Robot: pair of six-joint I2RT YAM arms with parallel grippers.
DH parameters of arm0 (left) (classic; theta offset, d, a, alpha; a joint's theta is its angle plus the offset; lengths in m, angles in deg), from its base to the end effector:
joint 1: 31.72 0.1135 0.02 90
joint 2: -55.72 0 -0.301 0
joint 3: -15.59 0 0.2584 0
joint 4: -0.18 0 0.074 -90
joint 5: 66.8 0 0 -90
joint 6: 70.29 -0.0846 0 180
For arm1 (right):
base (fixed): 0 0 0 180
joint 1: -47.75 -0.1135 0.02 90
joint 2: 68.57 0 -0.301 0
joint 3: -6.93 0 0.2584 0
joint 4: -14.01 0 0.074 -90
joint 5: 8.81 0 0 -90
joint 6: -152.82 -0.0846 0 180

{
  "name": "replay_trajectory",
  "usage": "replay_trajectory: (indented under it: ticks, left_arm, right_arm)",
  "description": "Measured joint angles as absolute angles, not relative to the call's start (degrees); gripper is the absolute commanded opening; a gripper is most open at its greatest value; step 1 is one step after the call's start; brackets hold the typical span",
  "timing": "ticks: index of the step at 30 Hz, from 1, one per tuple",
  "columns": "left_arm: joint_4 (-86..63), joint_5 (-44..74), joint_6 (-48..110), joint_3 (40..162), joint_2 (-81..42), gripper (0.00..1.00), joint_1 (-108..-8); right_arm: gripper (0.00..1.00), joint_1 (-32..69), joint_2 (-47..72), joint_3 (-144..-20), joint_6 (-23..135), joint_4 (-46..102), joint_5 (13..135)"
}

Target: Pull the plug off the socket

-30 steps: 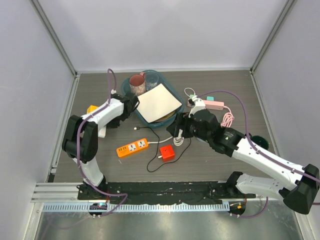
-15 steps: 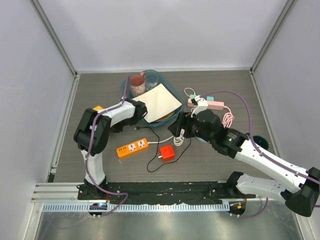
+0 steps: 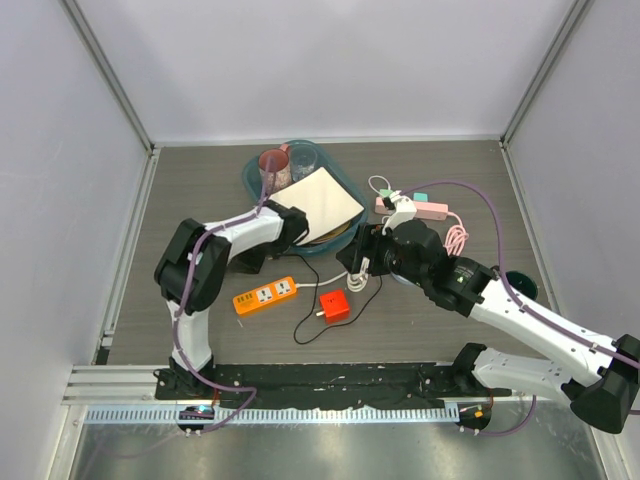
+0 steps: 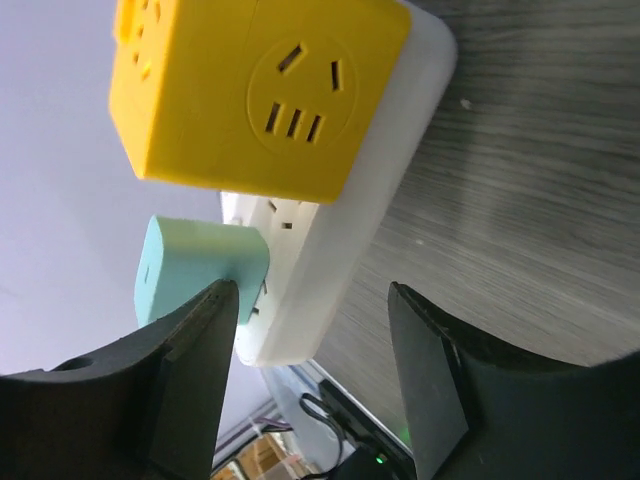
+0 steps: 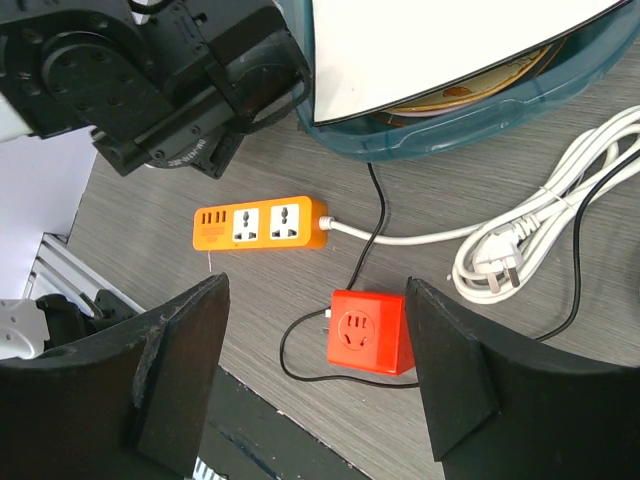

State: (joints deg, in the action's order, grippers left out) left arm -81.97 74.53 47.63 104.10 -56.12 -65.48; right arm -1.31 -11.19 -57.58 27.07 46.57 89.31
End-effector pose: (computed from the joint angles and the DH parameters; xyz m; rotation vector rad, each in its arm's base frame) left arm 0.3155 -0.1315 0.1683 0.3039 2.6041 1.2616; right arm 0.1772 0.1860 0.3314 -0.1499 2.0972 0.7848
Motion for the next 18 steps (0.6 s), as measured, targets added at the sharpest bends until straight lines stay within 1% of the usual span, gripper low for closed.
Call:
replay_trajectory:
  ticks: [4,10,16,18]
  left_arm:
    - [-80.7,68.1,47.5,104.1,-52.6,0.66,-65.6]
    - [-76.9,55.3,47.5,104.1,-40.9,0.66,-65.6]
    - [-75.0,49.9,48.9,104.4,-31.3,0.66,-64.5]
    - [-74.6,48.9,49.3,104.3,-29.1,0.7,-62.4]
  right_arm:
    - [0.76,-1.3,-11.2,-57.6,27.4,46.6,89.3]
    - [0.76,-1.3,-11.2,-57.6,28.0,46.8,89.3]
    - [0.76,-1.3,-10.3,-57.6,28.1,46.8,89.0]
    - [0.76,-1.3,-9.6,-57.6,28.1,46.8,88.7]
